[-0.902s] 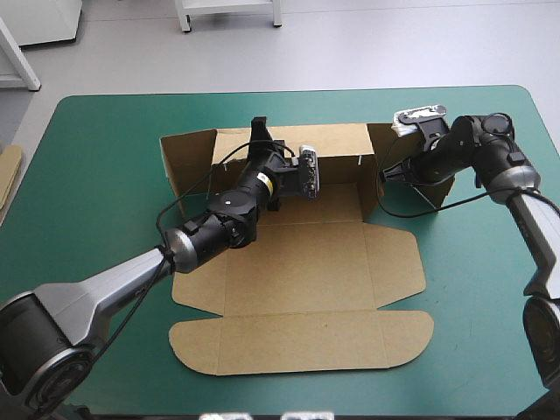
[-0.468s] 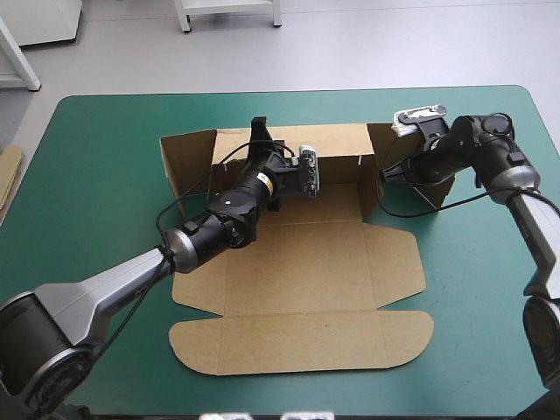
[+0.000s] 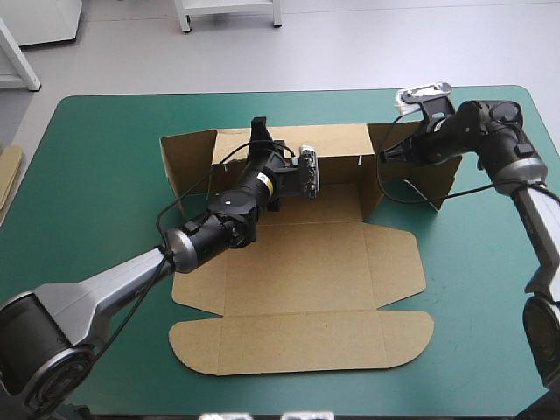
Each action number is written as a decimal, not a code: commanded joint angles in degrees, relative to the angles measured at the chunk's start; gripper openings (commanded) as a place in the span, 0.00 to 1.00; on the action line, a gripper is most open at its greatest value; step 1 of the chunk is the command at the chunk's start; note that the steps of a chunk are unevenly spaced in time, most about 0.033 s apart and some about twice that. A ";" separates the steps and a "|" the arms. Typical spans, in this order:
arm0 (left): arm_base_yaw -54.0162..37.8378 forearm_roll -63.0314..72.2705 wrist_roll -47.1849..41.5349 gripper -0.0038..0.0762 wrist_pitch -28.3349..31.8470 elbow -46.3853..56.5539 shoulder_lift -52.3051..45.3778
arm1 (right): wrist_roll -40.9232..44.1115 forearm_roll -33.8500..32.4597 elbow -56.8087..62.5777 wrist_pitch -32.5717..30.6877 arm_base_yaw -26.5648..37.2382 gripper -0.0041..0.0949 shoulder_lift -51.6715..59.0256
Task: Fold the box
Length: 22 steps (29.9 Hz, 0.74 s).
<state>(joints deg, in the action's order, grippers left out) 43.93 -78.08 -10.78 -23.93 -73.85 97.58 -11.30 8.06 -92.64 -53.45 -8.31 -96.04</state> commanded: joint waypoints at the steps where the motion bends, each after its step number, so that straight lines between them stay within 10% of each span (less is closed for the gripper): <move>1: 0.36 2.11 -1.14 0.04 -0.48 -0.72 -2.20 | -0.48 0.16 -5.31 1.56 0.02 0.12 2.75; 22: 0.36 2.01 -1.14 0.04 -0.55 -0.72 -2.20 | -0.41 -1.56 -21.36 9.05 2.49 0.12 0.65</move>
<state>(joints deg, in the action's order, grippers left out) 44.03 -78.08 -10.78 -24.13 -73.85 97.58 -11.30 6.44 -109.57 -49.65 -6.34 -96.31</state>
